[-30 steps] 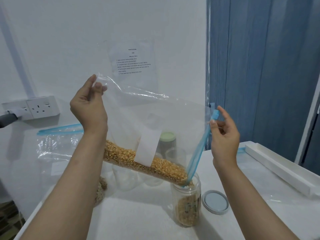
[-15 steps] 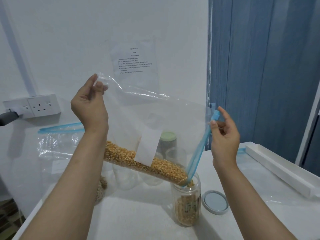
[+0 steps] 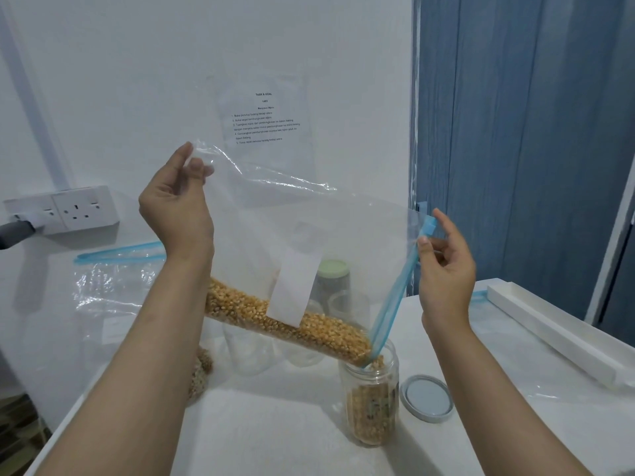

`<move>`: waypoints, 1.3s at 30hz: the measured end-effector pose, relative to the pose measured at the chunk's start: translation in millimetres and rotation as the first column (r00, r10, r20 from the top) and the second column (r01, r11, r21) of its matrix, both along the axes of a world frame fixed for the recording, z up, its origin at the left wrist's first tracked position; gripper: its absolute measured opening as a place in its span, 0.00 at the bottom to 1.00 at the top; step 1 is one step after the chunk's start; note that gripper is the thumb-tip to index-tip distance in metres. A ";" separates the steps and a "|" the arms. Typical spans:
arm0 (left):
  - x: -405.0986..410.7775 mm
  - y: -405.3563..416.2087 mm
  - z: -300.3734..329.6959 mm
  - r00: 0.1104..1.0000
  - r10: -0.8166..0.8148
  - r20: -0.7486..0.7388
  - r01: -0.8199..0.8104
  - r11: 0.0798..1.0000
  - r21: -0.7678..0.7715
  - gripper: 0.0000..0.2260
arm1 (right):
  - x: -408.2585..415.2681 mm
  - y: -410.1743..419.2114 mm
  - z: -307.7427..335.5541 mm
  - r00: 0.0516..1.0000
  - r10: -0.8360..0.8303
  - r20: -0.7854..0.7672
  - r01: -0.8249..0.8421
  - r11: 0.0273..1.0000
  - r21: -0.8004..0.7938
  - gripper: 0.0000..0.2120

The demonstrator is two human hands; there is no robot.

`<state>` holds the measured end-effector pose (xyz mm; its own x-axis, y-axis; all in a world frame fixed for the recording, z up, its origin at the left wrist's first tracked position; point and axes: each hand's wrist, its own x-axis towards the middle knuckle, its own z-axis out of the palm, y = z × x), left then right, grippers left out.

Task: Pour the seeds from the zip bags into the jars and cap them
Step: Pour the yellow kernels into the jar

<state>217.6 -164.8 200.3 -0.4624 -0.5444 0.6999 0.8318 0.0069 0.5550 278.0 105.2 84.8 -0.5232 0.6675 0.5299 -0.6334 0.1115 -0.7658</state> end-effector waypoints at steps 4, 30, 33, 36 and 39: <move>-0.7 0.0 0.6 1.000 -0.001 -0.006 0.001 1.000 -0.007 0.10 | -1.1 -0.3 0.3 1.000 -0.002 0.001 0.002 1.000 -0.007 0.18; -8.1 -9.4 -0.9 0.999 -0.041 -0.010 0.040 0.995 -0.090 0.08 | -0.2 -1.8 -0.7 1.000 -0.013 0.020 0.013 1.000 -0.014 0.18; -8.8 -10.2 -0.8 0.999 -0.041 -0.012 0.040 0.994 -0.106 0.08 | 0.0 -1.7 -1.2 1.000 -0.015 0.014 0.015 1.000 -0.014 0.18; -9.2 -10.6 -2.0 0.999 -0.033 -0.013 0.032 0.995 -0.098 0.10 | 1.0 -2.7 -1.4 1.000 -0.017 0.011 0.017 1.000 -0.014 0.18; -9.1 -10.5 -3.7 1.000 -0.030 -0.008 0.029 0.996 -0.088 0.10 | 1.9 -3.5 -1.8 1.000 -0.021 0.014 0.021 1.000 -0.012 0.18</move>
<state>208.6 -175.3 196.7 -0.4706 -0.4671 0.7486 0.8376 0.0303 0.5455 279.9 101.6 83.0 -0.5167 0.6846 0.5141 -0.6199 0.1150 -0.7762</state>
